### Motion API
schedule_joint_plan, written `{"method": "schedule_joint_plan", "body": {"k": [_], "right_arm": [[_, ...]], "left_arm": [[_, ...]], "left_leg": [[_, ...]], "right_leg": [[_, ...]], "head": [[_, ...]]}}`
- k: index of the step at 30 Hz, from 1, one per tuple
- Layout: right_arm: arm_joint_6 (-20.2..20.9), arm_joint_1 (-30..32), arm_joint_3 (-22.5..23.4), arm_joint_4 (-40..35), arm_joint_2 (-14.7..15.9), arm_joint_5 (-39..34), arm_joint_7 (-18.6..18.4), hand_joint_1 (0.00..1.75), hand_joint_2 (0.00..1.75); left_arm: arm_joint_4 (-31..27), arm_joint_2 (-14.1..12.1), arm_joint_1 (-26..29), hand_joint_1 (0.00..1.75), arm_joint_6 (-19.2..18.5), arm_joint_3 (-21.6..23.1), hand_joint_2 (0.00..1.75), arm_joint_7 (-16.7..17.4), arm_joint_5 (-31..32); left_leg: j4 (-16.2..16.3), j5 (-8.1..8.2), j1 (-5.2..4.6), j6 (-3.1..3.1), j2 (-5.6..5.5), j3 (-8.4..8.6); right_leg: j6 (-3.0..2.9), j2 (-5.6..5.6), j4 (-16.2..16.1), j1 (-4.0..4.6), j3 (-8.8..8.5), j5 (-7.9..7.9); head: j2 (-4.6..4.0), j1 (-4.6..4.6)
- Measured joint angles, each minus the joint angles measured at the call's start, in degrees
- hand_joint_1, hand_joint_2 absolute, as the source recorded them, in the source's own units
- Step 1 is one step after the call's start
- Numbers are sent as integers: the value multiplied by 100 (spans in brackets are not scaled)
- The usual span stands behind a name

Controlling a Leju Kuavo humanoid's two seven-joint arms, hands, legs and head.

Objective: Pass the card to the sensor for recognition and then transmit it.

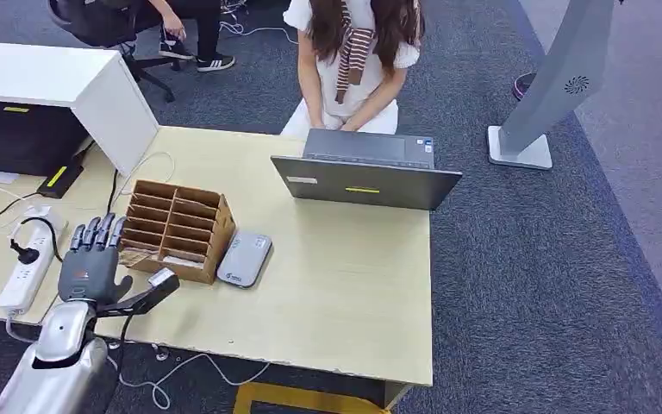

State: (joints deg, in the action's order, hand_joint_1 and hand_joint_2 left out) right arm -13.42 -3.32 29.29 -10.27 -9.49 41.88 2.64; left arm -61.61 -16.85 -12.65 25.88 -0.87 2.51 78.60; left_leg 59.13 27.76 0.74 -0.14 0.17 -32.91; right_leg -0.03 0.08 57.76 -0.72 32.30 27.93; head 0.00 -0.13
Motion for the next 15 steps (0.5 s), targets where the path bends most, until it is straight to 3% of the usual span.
{"method": "schedule_joint_plan", "body": {"k": [6, 7, 8, 15], "right_arm": [[0, 0, 2, 0, 0, 2, 0, 0, 175], [0, 0, 0, 0, 0, 2, 0, 0, 175], [0, 0, 0, 0, 0, 4, 0, 0, 175], [0, 0, 2, 0, 0, 4, 11, 0, 175]], "left_arm": [[0, -26, 2, 0, -2, 0, 175, 2, -9], [2, -28, 2, 7, -2, 0, 175, 4, -9], [2, -28, 3, 168, 0, 0, 175, 4, -11], [4, -26, 16, 168, 9, 0, 175, -13, -79]], "left_leg": [[0, 0, 0, 0, 0, 0], [0, 0, 0, 0, 0, 0], [0, 0, 0, 0, 0, 0], [0, 0, 0, 0, 0, 0]], "right_leg": [[0, 0, 0, 0, 0, 0], [0, 0, 0, 0, 0, 0], [0, 0, 0, 0, 0, 0], [0, 0, 0, 0, 0, 0]], "head": [[0, 0], [0, 0], [0, 0], [0, 0]]}}
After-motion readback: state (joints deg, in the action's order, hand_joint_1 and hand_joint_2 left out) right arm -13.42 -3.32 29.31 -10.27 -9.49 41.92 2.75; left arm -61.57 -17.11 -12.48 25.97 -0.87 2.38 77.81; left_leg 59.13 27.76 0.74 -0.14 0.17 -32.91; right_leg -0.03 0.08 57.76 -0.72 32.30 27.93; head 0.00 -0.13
